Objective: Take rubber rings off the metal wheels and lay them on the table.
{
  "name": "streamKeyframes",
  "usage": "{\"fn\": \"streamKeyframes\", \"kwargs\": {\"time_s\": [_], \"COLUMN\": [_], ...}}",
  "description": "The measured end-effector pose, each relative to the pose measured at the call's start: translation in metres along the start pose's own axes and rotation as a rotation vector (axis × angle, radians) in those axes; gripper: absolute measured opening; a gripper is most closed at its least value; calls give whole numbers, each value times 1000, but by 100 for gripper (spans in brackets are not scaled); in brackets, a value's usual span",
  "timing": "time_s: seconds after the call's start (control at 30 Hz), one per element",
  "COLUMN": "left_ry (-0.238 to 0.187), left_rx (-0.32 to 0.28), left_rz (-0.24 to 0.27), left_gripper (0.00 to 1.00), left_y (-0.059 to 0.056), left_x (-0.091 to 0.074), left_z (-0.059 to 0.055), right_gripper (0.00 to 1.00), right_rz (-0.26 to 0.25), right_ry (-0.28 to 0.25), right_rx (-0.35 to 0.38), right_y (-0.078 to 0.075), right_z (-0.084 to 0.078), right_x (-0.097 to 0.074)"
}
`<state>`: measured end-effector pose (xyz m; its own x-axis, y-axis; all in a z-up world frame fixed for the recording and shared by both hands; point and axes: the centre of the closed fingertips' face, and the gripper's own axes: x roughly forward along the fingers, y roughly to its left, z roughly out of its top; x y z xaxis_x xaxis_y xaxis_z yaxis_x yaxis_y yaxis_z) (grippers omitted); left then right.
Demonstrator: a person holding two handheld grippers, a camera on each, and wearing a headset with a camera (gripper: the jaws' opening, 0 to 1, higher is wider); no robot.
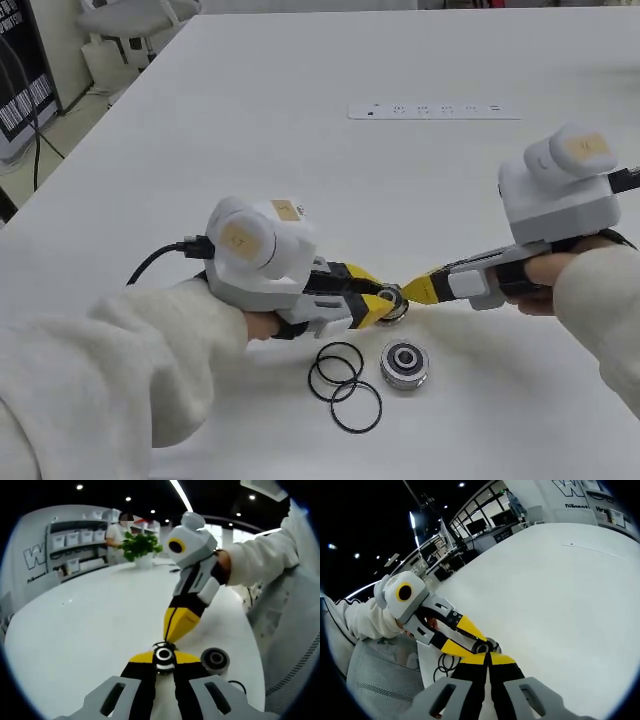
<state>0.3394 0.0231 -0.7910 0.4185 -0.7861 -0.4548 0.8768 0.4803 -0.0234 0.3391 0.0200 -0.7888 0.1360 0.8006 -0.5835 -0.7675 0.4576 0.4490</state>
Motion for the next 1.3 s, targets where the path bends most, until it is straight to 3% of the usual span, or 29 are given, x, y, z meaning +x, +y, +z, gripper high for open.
{"fn": "streamKeyframes", "kwargs": {"time_s": [0.7,0.87,0.9,0.93,0.97,1.0,1.07,1.3], "left_ry": [-6,-2,-3,-4,-5,-5,-6,-7], "left_rx": [-17,2,-2,-3,-8,-8,-6,-8], "left_rz": [-1,-1,-1,-3,-3,-3,-3,2], "left_gripper": [14,14,13,13,13,13,13,14], "left_y": [1,-1,-1,-2,-2,-2,-2,-3], "left_x": [-1,1,1,0,1,1,1,2], "left_z": [0,0,0,0,0,0,0,1], "right_gripper": [0,0,0,0,0,0,0,0], "right_rz": [14,44,128,124,41,40,70,40], "right_ry": [-8,-17,-91,-132,-43,-50,-67,-69], "right_rx": [-15,-24,2,36,-14,-76,-4,11], "right_y": [6,15,31,31,17,17,20,9], "right_z": [5,8,22,32,20,21,20,18], "right_x": [0,2,1,0,0,0,0,-1]}}
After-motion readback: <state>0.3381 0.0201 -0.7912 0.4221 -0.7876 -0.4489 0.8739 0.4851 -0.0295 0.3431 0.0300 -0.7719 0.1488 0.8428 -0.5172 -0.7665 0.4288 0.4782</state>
